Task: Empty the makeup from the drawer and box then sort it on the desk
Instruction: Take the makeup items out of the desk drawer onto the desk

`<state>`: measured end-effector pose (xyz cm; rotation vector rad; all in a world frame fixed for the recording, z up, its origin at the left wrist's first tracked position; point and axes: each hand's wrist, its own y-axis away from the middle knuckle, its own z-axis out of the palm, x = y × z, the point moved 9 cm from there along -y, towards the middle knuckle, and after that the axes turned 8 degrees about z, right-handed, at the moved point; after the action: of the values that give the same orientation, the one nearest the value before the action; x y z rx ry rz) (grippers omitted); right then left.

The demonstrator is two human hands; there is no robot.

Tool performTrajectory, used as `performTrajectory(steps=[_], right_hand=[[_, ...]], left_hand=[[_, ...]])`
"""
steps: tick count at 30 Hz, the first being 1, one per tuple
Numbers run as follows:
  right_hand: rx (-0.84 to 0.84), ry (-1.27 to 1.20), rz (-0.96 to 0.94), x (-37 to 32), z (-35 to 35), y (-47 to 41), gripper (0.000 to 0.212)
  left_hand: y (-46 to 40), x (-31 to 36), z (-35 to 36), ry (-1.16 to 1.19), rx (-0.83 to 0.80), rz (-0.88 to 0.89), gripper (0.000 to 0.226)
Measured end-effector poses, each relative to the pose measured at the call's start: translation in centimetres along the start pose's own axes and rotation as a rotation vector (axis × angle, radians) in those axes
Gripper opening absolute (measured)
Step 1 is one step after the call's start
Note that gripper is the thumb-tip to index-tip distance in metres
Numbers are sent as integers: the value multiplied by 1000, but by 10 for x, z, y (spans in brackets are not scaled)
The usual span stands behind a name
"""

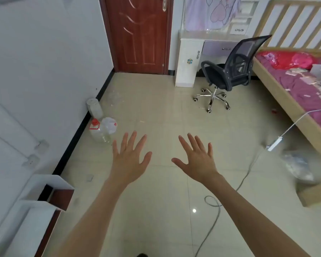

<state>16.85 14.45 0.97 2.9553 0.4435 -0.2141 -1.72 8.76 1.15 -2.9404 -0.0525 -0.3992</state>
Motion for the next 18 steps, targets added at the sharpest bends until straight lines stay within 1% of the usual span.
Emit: performTrajectory(steps=[1, 4, 9, 16, 18], right_hand=[[-8, 10, 5, 3, 3, -6, 75], [-24, 4, 20, 13, 11, -30, 75], [-39, -18, 22, 14, 19, -89, 75], [-23, 6, 58, 10, 7, -211, 75], [-16, 7, 65, 6, -2, -247, 75]], left_hand=[[-5, 0, 4, -14, -20, -5, 72], [-26, -3, 16, -77, 21, 43, 68], [-80, -19, 41, -73, 0, 72, 65], [-208, -53, 65, -48, -33, 118, 67], [-248, -61, 62, -56, -14, 156, 65]])
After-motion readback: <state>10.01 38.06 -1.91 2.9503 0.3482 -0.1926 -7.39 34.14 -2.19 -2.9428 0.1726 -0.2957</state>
